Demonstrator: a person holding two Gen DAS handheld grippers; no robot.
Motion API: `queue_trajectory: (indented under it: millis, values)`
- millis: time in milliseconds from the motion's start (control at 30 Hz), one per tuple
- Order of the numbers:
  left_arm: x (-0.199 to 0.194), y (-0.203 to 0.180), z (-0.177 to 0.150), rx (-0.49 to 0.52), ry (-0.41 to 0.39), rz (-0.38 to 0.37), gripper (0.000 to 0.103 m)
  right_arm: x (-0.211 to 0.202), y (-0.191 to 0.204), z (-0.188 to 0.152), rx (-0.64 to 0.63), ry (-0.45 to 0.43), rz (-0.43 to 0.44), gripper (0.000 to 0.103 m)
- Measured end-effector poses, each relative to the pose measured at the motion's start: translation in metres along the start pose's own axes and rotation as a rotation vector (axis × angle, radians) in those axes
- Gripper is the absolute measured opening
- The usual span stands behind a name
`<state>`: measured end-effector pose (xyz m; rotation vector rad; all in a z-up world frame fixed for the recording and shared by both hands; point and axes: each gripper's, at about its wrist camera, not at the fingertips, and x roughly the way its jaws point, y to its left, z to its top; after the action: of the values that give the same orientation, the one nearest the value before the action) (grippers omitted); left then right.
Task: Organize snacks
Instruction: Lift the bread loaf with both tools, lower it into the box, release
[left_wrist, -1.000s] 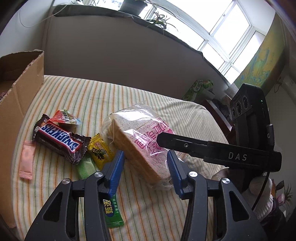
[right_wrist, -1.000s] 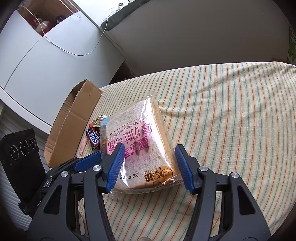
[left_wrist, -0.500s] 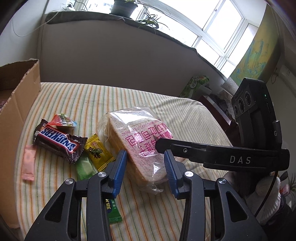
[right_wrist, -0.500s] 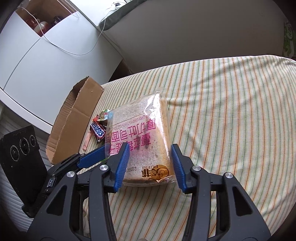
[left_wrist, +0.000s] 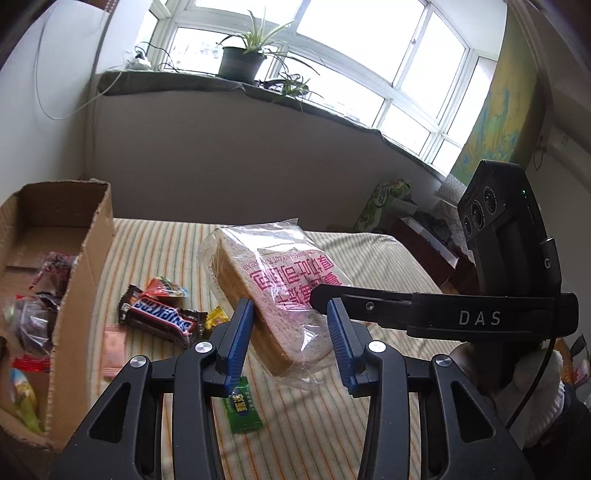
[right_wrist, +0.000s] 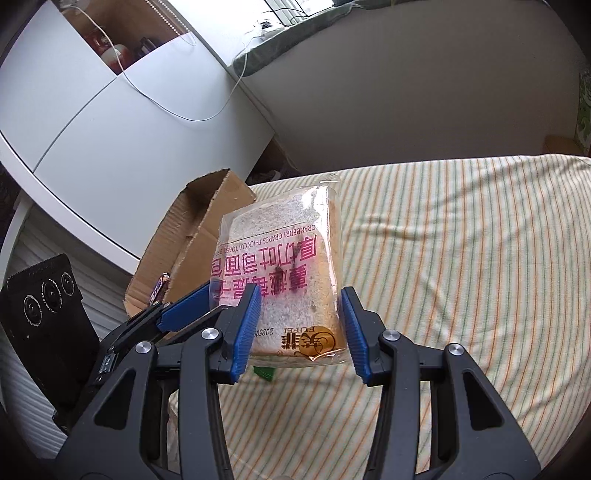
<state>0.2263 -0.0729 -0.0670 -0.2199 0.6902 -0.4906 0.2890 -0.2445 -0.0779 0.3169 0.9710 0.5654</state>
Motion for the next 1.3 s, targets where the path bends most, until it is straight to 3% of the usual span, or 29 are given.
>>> queue_trajectory:
  millis: [267, 667, 1033, 1300]
  values:
    - [-0.043, 0.026, 0.007, -0.009, -0.093, 0.046, 0.039, 0.011, 0.051, 0.014, -0.068, -0.003, 0.047, 0.047]
    - [-0.089, 0.079, 0.012, -0.066, -0.187, 0.158, 0.038, 0.062, 0.130, 0.029, -0.165, 0.039, 0.111, 0.047]
    - [-0.109, 0.128, 0.011, -0.134, -0.221, 0.247, 0.038, 0.114, 0.179, 0.040, -0.226, 0.092, 0.144, 0.047]
    - [-0.111, 0.152, 0.011, -0.168, -0.210, 0.273, 0.038, 0.140, 0.188, 0.038, -0.240, 0.125, 0.158, 0.047]
